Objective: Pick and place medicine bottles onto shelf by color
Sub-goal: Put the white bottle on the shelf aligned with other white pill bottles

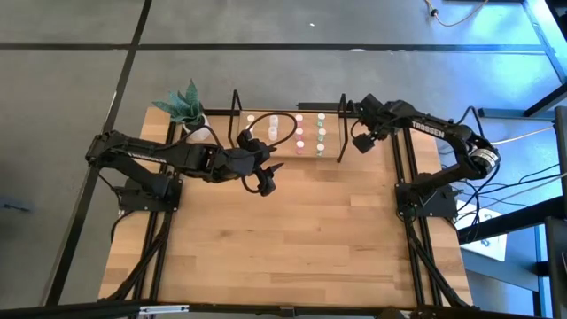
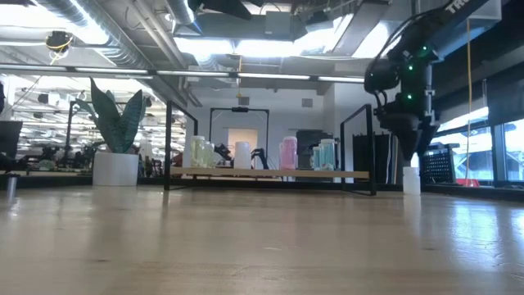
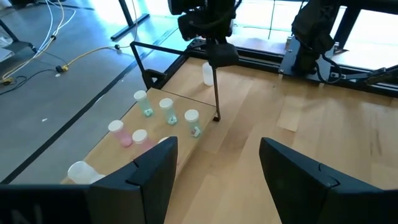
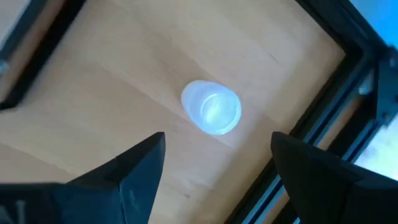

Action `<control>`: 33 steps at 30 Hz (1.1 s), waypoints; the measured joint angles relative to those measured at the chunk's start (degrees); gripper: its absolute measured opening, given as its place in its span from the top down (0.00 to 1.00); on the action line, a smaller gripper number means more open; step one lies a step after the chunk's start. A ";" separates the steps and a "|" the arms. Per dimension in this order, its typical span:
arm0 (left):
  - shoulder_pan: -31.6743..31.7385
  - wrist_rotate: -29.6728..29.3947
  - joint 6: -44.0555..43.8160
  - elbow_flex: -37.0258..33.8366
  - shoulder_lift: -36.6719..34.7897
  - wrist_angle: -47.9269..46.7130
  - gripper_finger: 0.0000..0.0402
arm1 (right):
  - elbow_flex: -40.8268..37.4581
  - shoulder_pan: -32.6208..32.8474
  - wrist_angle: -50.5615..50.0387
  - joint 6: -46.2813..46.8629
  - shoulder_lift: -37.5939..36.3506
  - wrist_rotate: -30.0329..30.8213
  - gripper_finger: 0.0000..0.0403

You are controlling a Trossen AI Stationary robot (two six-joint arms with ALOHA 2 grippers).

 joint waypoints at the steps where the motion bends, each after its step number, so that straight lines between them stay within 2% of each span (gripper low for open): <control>1: 0.00 -0.01 0.00 -0.01 0.00 0.00 0.45 | -0.56 -0.27 0.82 -2.49 0.00 -0.15 0.27; 5: 0.00 0.00 0.00 0.00 0.00 0.00 0.45 | -2.60 -0.33 3.82 -9.39 0.00 -1.21 0.27; 11: 0.00 -0.02 0.00 0.00 0.00 0.00 0.45 | -4.70 -0.33 8.34 -14.83 0.00 0.01 0.27; 33: 0.00 -0.02 0.00 0.00 0.00 0.02 0.45 | -9.37 -1.75 15.58 -17.27 -0.01 -1.04 0.28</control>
